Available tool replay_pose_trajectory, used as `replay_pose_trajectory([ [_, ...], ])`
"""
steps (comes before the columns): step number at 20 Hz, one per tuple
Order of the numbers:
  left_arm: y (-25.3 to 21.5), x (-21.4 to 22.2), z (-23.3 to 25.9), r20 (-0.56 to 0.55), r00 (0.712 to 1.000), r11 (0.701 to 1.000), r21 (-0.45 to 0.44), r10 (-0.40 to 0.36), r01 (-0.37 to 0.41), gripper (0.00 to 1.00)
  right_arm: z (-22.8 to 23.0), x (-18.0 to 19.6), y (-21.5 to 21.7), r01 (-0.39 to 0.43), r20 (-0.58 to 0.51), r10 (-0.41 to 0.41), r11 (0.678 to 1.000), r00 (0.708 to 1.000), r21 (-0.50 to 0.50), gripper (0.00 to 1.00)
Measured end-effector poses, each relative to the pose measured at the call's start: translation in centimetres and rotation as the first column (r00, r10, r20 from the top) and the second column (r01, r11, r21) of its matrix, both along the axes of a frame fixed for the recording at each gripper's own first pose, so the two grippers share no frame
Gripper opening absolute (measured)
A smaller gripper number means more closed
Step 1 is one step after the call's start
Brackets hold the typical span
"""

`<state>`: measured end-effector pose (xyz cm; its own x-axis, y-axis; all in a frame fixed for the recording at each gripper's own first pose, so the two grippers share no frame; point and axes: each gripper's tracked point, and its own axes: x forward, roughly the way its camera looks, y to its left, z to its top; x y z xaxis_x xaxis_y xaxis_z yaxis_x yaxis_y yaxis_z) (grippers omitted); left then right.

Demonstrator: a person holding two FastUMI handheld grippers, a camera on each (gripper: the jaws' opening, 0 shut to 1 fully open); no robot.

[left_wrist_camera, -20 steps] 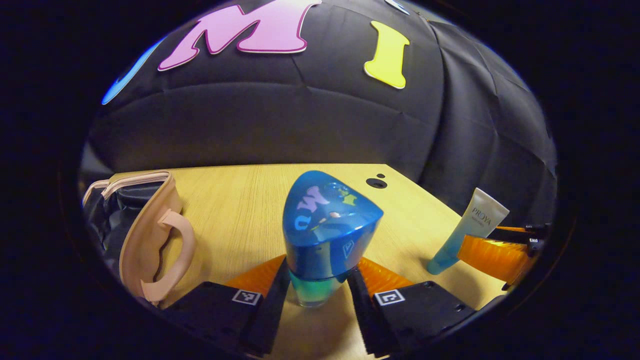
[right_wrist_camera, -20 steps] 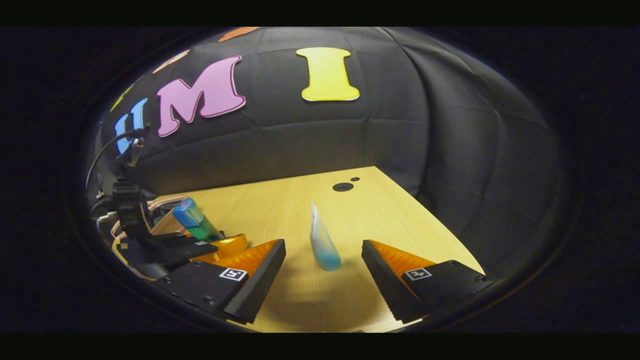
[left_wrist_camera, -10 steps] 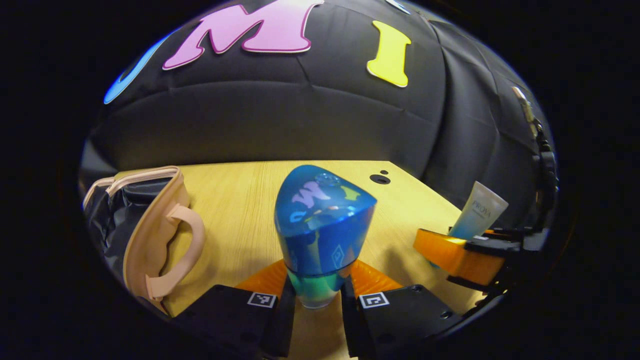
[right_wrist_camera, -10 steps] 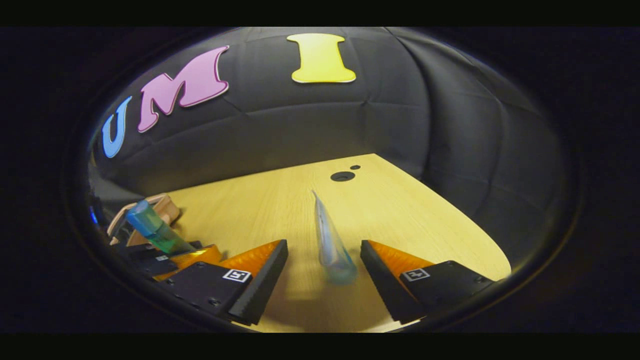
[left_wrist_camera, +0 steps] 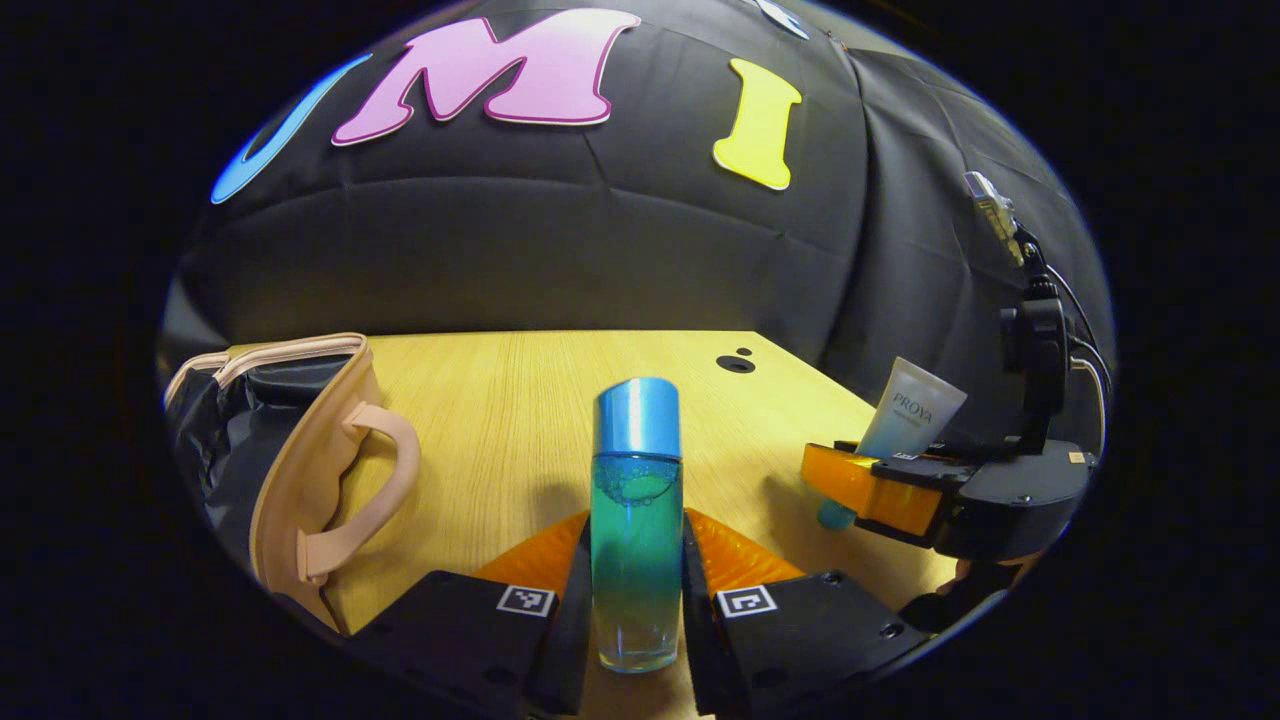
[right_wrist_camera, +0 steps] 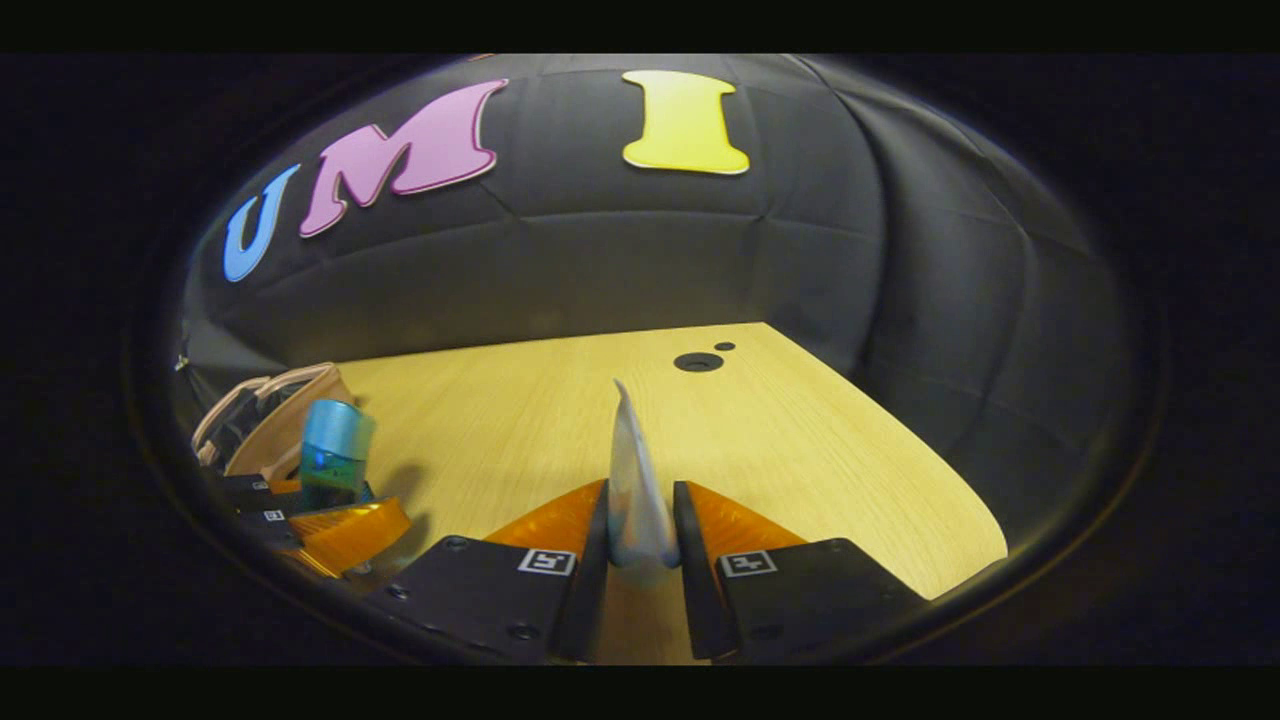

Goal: First open the suitcase, pack the skin care products into it, and then close the suitcase.

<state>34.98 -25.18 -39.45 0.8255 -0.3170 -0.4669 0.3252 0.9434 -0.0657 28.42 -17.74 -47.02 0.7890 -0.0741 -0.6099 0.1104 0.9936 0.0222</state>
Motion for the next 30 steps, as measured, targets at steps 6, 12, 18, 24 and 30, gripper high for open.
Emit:
replay_pose_trajectory([
  [6,0.2,-0.2,1.8,0.056,0.998,0.998,-0.062,-0.008,0.012,0.43,1.5,-0.9,0.8,-0.019,0.020,0.019,1.000,1.000,-0.017,0.34],
  [12,2.2,-1.4,9.0,0.166,0.986,0.992,-0.127,0.017,0.005,0.47,7.6,-2.1,4.0,-0.043,0.090,0.041,0.999,0.995,0.016,0.34],
  [18,10.7,-2.6,15.1,0.206,0.974,0.990,-0.115,0.099,-0.077,0.43,14.0,-4.1,12.1,-0.161,0.150,0.155,0.987,0.976,0.027,0.34],
  [24,22.7,-2.5,15.7,0.153,0.968,0.980,-0.044,0.199,-0.195,0.43,17.6,-3.5,24.1,-0.287,0.192,0.267,0.954,0.944,0.084,0.30],
  [30,30.4,-0.6,11.5,0.032,0.976,0.976,0.015,0.215,-0.215,0.43,18.1,-1.6,34.8,-0.396,0.207,0.367,0.910,0.907,0.120,0.33],
])
